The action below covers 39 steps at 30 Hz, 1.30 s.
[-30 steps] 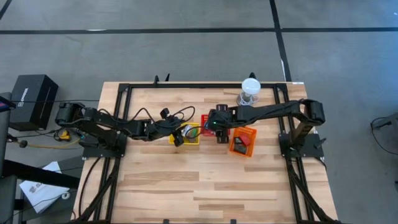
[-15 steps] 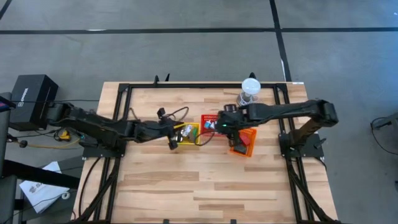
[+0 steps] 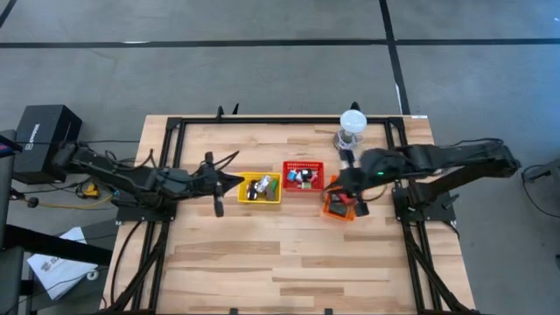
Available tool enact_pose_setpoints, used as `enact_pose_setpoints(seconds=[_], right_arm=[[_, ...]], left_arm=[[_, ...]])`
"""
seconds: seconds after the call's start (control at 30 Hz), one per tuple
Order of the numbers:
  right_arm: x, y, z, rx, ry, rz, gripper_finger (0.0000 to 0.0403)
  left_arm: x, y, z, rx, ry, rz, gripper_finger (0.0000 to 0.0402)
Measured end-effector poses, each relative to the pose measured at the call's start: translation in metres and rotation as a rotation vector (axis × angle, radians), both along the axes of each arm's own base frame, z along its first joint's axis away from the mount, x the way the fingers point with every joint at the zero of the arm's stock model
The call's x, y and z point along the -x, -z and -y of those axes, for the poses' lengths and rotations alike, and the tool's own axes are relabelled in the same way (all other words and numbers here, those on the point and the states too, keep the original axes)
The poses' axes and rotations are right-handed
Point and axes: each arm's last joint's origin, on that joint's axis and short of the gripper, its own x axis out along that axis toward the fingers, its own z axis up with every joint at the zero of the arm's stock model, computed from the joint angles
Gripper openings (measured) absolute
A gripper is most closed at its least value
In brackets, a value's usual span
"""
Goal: Pick & Place Office items
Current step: Return to Home Position
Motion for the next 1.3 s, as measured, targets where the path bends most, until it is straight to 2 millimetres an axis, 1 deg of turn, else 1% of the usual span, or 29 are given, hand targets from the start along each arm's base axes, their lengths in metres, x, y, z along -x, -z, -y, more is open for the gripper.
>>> enact_pose_setpoints(seconds=[0.07, 0.13, 0.27, 0.4, 0.5, 0.63, 0.73, 0.83, 0.9, 1.0, 1.17, 1.27, 1.3], right_arm=[[0.013, 0.003, 0.0, -0.009, -0.014, 0.101, 0.0031], [0.023, 0.005, 0.002, -0.022, -0.012, 0.229, 0.0022], [0.046, 0.017, 0.009, -0.034, 0.009, 0.34, 0.0006], [0.067, 0.034, 0.015, -0.057, 0.041, 0.364, 0.0001], [0.078, 0.055, 0.018, -0.063, 0.061, 0.353, 0.0001], [0.088, 0.082, 0.022, -0.096, 0.104, 0.394, 0.0], [0.105, 0.092, 0.025, -0.132, 0.13, 0.464, 0.0001], [0.117, 0.102, 0.026, -0.165, 0.145, 0.516, 0.0001], [0.123, 0.107, 0.026, -0.173, 0.138, 0.55, 0.0001], [0.134, 0.113, 0.025, -0.183, 0.122, 0.615, 0.0001], [0.144, 0.129, 0.026, -0.191, 0.112, 0.683, 0.0001], [0.141, 0.14, 0.025, -0.184, 0.114, 0.653, 0.0001], [0.14, 0.141, 0.026, -0.179, 0.119, 0.65, 0.0001]], left_arm=[[0.005, 0.002, 0.001, -0.001, 0.004, 0.012, 0.0003], [0.011, 0.011, -0.002, -0.014, -0.032, 0.0, 0.0003], [0.025, 0.025, -0.009, -0.032, -0.159, 0.018, 0.0003], [0.036, 0.038, -0.013, -0.036, -0.188, 0.061, 0.0003], [0.043, 0.046, -0.015, -0.02, -0.189, 0.11, 0.0003], [0.051, 0.055, -0.017, -0.027, -0.19, 0.132, 0.0003], [0.054, 0.062, -0.018, -0.028, -0.188, 0.138, 0.0003], [0.056, 0.066, -0.019, -0.044, -0.187, 0.135, 0.0004], [0.056, 0.067, -0.019, -0.076, -0.184, 0.13, 0.0003], [0.056, 0.065, -0.019, -0.093, -0.184, 0.178, 0.0004], [0.059, 0.068, -0.02, -0.121, -0.187, 0.231, 0.0003], [0.06, 0.071, -0.02, -0.129, -0.187, 0.255, 0.0003], [0.061, 0.071, -0.02, -0.133, -0.183, 0.268, 0.0003]])
